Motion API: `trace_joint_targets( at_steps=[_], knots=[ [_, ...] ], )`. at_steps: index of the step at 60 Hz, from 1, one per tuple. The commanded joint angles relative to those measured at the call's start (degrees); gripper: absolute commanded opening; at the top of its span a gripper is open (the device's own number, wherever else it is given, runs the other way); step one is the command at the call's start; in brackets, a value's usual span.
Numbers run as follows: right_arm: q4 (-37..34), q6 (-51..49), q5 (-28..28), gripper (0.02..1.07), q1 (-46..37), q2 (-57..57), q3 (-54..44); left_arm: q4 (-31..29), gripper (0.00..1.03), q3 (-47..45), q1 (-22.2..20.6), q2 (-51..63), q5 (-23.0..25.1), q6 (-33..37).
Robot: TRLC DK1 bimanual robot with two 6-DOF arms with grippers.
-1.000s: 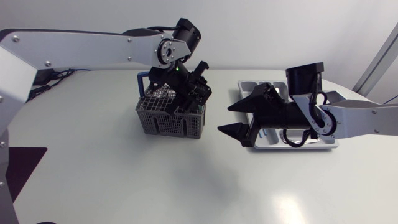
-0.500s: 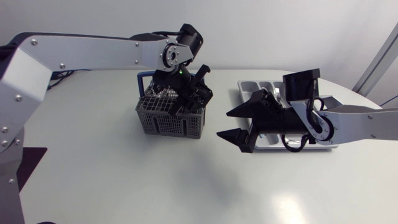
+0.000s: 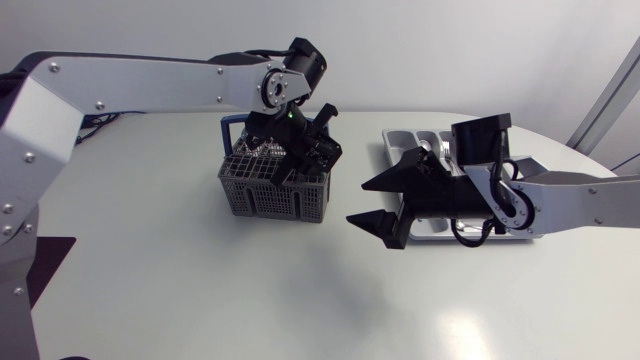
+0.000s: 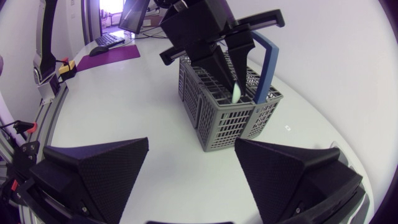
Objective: Unload the cutlery basket into the drawer organizer.
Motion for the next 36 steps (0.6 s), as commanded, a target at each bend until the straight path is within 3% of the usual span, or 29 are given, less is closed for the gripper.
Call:
trace_joint_targets(
  at_steps=[1, 36],
  knots=[
    [1.1, 0.4, 0.2, 1.02, 0.6, 1.1, -1.7, -0.8, 0.12, 1.6, 0.3, -0.6, 0.2, 1.3],
    [1.5, 0.6, 0.5, 1.02, 2.1, -1.4, -3.9, -2.5, 0.11, 1.2, 0.5, -4.9, 0.2, 1.3]
  ],
)
